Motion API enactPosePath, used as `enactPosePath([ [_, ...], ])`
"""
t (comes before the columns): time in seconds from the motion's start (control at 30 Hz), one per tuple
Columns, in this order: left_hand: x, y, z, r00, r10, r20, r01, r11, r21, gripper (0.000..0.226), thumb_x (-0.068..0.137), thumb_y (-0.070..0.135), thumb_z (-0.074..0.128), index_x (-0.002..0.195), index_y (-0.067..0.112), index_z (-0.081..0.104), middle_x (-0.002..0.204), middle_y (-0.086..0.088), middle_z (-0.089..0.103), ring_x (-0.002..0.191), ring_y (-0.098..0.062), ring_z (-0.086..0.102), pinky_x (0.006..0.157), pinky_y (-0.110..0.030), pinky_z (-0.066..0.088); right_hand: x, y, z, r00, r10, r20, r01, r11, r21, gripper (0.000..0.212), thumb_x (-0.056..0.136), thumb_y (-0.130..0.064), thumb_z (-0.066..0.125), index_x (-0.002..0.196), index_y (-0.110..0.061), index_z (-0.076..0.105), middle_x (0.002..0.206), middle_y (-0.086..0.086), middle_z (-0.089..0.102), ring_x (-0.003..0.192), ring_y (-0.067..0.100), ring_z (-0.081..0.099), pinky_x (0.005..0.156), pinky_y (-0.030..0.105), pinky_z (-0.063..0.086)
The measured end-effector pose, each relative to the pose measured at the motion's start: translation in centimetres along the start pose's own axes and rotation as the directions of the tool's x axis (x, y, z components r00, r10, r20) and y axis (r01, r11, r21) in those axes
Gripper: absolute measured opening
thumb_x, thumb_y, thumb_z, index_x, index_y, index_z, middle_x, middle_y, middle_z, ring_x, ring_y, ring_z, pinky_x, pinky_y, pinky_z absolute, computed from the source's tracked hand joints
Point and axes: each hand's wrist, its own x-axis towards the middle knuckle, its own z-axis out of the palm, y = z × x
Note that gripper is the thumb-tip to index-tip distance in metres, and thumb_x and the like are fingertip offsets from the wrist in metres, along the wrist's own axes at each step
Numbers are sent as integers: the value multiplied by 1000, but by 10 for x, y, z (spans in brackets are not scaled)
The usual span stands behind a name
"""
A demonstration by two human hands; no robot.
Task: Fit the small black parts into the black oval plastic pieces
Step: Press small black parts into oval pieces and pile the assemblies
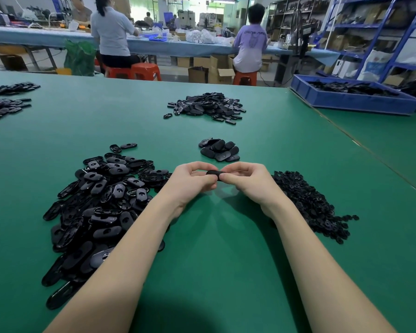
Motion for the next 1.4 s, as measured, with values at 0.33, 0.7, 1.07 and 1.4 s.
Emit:
enactPosePath([
  [0.33, 3, -9, 1, 999, 31, -11, -29, 989, 144, 12, 88, 6, 72, 97, 15, 73, 82, -3, 78, 71, -12, 70, 77, -24, 57, 1, 5, 3, 999, 10, -41, -14, 995, -95, 9, 83, -15, 81, 83, -20, 73, 72, -10, 73, 59, -1, 59, 58, 10, 43],
  [0.7, 6, -14, 14, 989, 76, -128, -41, 965, 259, 11, 84, 15, 74, 90, 24, 74, 75, 1, 77, 73, -11, 71, 82, -30, 57, 2, 4, 6, 997, -12, -79, 0, 988, -153, 17, 80, -14, 81, 74, -22, 67, 66, -9, 67, 61, 7, 56, 63, 23, 43],
  [1.07, 5, 2, 0, 911, 403, 86, -366, 695, 619, 19, 86, 11, 71, 96, 27, 68, 78, 14, 73, 64, 4, 63, 65, -4, 43, 2, 3, -2, 997, 70, -44, -62, 984, 166, 10, 87, -14, 79, 92, -17, 71, 63, -12, 67, 50, 4, 52, 59, 23, 56],
  [1.4, 76, 20, 46, 857, 515, -12, -251, 438, 863, 23, 78, 40, 79, 99, 32, 73, 94, 6, 54, 98, -14, 54, 71, -27, 39, 4, 3, -17, 947, 56, -315, -10, 989, 145, 4, 96, -24, 66, 96, -22, 70, 94, -2, 72, 46, -4, 55, 47, 12, 44],
])
